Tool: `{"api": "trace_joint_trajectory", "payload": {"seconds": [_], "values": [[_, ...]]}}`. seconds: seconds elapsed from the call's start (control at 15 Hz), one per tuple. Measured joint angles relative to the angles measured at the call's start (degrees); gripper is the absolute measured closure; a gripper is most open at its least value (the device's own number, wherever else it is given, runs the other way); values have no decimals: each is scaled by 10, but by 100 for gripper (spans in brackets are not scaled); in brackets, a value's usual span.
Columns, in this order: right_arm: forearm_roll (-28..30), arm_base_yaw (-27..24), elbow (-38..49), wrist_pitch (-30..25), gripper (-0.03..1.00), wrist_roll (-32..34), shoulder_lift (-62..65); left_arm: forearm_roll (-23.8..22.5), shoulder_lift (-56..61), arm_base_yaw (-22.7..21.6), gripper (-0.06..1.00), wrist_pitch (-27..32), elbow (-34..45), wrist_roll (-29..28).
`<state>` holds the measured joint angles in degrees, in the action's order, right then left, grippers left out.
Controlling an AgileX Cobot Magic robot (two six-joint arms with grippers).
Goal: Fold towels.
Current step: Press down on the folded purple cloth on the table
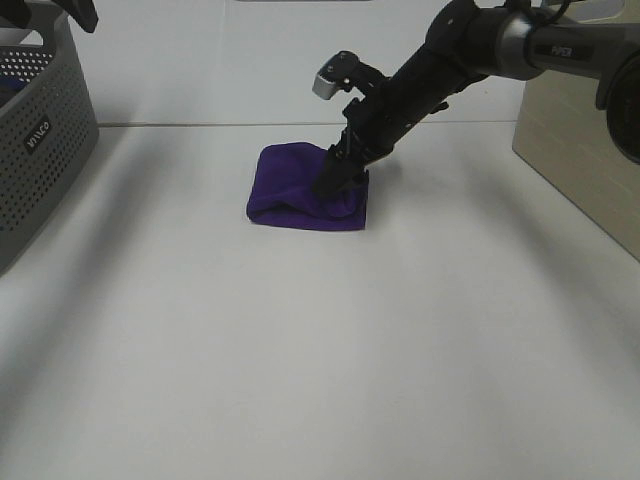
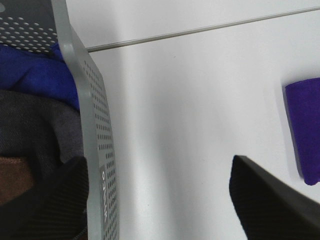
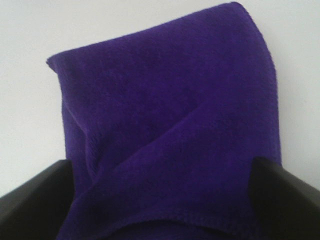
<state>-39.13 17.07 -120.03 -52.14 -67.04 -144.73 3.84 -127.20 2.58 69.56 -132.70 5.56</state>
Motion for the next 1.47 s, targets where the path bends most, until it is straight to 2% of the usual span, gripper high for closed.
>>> {"api": "trace_joint_trajectory", "payload": {"seconds": [0.27,0.33,0.53,0.67,0.73,0.87,0.93,1.2,1.33,1.47], "values": [[3,-30,0,5,5,0,-1,1,0,0,23,0,0,5],[3,-36,0,21,5,1,-6,1,0,0,23,0,0,9],[2,-40,0,21,6,5,-6,1,0,0,23,1,0,14],[-34,-41,0,14,7,-5,17,1,-1,0,23,1,0,15],[-78,-41,0,5,7,-29,30,1,-3,0,23,1,0,15],[-160,-36,-2,-42,7,-93,40,1,-10,0,23,1,0,15],[-165,-29,-2,-61,7,-108,33,1,-12,0,23,1,0,15],[-121,-18,-1,-73,7,-112,-12,1,-14,0,23,1,0,23],[-71,-18,-1,-50,7,-97,-22,1,-14,0,23,1,0,30],[-47,-18,-1,-25,7,-86,-38,1,-14,0,23,1,0,33]]}}
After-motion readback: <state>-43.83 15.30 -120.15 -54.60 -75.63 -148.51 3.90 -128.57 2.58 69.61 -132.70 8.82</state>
